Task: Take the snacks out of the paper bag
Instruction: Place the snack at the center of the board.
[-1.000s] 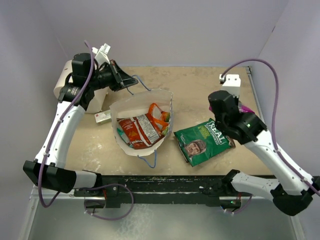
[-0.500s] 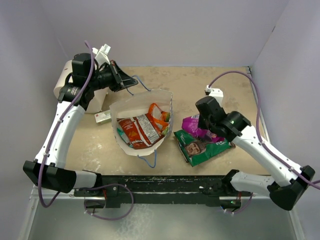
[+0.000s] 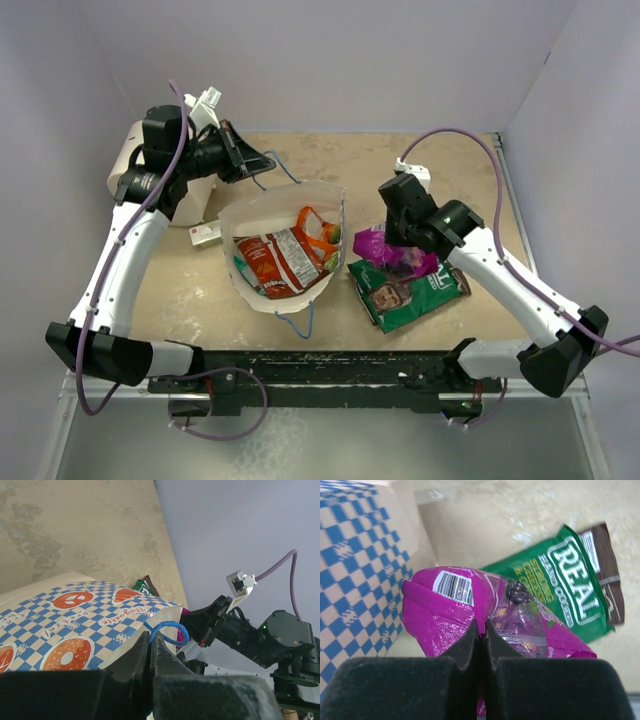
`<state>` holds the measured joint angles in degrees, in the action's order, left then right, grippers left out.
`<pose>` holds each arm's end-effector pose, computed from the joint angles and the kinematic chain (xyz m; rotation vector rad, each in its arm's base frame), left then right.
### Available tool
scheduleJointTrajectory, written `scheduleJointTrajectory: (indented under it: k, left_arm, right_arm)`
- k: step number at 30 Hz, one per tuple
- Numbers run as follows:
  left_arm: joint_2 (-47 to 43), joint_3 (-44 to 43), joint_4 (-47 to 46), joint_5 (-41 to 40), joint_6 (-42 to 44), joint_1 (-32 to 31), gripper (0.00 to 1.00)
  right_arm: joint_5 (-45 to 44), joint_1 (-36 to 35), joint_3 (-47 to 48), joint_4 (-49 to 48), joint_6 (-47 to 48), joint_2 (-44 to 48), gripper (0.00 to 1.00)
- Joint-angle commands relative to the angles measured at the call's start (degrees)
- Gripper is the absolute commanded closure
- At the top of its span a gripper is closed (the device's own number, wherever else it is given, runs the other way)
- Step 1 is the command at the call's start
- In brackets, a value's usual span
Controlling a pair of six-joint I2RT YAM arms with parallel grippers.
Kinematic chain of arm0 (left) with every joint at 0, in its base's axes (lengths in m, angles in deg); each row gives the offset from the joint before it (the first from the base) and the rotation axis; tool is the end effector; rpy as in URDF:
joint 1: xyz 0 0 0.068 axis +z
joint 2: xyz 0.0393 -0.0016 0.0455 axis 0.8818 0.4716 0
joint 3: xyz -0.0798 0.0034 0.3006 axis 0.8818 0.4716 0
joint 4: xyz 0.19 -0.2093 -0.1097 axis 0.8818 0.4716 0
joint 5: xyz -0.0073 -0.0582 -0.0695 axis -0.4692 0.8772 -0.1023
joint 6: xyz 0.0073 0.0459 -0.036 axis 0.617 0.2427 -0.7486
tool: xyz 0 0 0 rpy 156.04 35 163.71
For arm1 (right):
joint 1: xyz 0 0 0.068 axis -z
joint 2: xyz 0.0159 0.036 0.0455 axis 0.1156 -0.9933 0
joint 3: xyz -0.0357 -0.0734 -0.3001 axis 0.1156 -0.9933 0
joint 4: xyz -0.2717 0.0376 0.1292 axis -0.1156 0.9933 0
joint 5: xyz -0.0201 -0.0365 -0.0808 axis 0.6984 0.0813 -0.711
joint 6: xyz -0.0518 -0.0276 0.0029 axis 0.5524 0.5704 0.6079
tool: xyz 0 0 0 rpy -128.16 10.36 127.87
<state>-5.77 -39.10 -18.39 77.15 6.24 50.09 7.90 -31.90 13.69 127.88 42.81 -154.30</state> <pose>0.3106 -0.0901 0.4855 -0.1411 2.0693 -1.2391 0.2435 0.1733 0.3931 0.0975 2.2727 0.2105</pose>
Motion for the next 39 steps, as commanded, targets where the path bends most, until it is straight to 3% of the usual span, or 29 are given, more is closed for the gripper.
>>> scheduleJointTrajectory:
  k: [1, 3, 8, 10, 13, 25, 32, 37, 39]
  left_arm:
    - [-0.85, -2.56, -1.39, 0.97, 1.09, -0.18, 1.0]
    - [-0.71, -2.56, -1.36, 1.0, 1.13, -0.18, 1.0]
    - [0.04, -2.75, -2.52, 1.3, 0.51, -0.18, 1.0]
    - [0.26, -2.95, -2.84, 1.33, 0.31, -0.18, 1.0]
    - [0.38, -3.44, -2.47, 1.18, 0.56, -0.18, 1.0]
    - [0.03, -3.26, -2.25, 0.59, 0.45, -0.18, 1.0]
    - [0.14, -2.41, -2.81, 0.5, 0.24, -0.18, 1.0]
    - [0.46, -1.83, -3.37, 0.63, 0.11, -0.18, 1.0]
    - [0.62, -1.62, -3.54, 0.68, 0.12, -0.14, 1.0]
  right_arm:
    - [-8.61, 0.06, 9.96, 19.55, -17.85, -0.04, 1.0]
    - [-10.1, 0.08, 13.86, 29.01, -27.09, -3.14, 1.0]
    - [-1.67, 0.19, 8.98, 29.26, -34.68, -3.28, 1.0]
    - [-2.48, 0.16, 8.03, 28.57, -37.9, -3.46, 1.0]
    - [-7.03, 0.32, 9.66, 29.04, -40.49, -5.66, 1.0]
    - [-6.72, 3.52, 10.52, 26.65, -42.81, -17.01, 0.98]
    - [-5.26, 4.62, 12.98, 25.04, -41.18, -24.53, 0.82]
    - [-2.41, 4.7, 16.36, 26.22, -39.59, -23.04, 0.54]
    - [-1.66, 4.71, 16.31, 26.24, -39.32, -19.39, 0.37]
